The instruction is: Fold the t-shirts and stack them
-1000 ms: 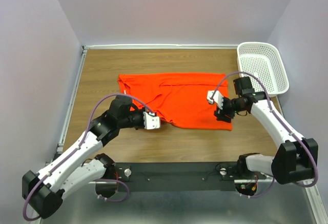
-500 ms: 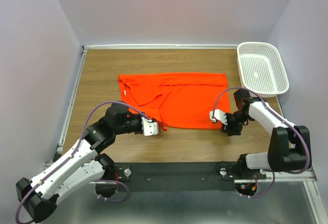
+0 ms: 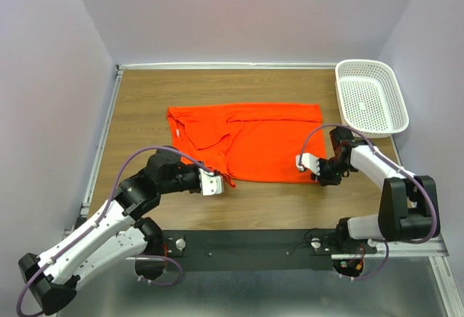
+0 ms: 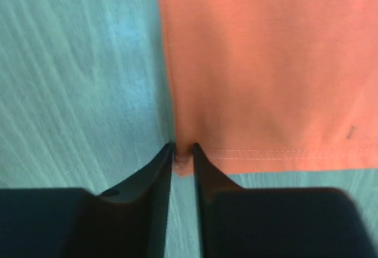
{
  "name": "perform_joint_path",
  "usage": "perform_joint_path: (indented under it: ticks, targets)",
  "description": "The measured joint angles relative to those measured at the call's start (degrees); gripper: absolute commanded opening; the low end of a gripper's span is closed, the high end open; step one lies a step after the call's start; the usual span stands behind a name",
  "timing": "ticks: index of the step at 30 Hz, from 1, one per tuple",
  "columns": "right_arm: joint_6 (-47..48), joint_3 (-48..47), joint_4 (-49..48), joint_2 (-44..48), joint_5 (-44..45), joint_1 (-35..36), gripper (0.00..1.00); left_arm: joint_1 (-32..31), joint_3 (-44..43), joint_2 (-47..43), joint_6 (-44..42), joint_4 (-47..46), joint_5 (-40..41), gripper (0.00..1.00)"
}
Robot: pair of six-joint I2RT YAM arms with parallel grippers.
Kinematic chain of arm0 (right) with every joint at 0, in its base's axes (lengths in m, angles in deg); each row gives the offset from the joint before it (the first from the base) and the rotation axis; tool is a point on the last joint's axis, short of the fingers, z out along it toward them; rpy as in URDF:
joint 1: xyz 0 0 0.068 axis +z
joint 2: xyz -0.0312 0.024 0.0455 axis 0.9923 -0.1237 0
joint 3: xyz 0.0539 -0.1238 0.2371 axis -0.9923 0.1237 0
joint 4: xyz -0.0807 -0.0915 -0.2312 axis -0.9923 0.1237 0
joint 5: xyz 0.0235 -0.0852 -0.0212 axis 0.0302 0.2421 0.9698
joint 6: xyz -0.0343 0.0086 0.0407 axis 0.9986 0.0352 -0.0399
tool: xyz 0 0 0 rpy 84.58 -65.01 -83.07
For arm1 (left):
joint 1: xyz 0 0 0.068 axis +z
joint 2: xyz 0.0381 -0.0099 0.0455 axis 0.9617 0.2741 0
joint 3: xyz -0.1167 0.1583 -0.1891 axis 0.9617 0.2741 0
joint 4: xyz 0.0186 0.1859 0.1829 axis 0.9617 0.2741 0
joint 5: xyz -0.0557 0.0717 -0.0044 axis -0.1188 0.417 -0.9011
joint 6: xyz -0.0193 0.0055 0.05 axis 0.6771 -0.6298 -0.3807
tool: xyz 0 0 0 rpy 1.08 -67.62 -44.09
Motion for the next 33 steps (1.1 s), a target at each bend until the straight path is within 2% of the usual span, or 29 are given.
perform_joint_path:
  ticks: [1, 4, 9, 20, 26, 33]
  targets:
    - [-0.5, 0.3, -0.8, 0.3, 0.2, 0.0, 0.17, -0.1, -0.3, -0.5, 0.0, 0.4, 0.0, 0.00]
    - [-1.7, 1.0, -1.9, 1.1, 0.5, 0.0, 0.08, -0.1, -1.2, -1.9, 0.1, 0.9, 0.0, 0.00]
    - [-4.0, 1.6, -2.7, 2.4, 1.7, 0.0, 0.01, -0.1, -2.5, -3.8, 0.0, 1.6, -0.2, 0.00]
    - [-3.4, 2.7, 4.8, 14.1, 3.7, 0.0, 0.01, -0.2, -6.0, -0.9, -1.8, 7.8, -0.6, 0.00]
    - [-5.0, -1.5, 6.7, 15.2, 5.3, -1.3, 0.00, -0.2, -5.9, -0.2, -2.1, 9.4, -0.4, 0.00]
    - [-5.0, -7.2, 7.2, 15.6, 6.9, -7.5, 0.01, -0.7, -5.9, 2.9, -2.5, 9.5, -0.5, 0.00]
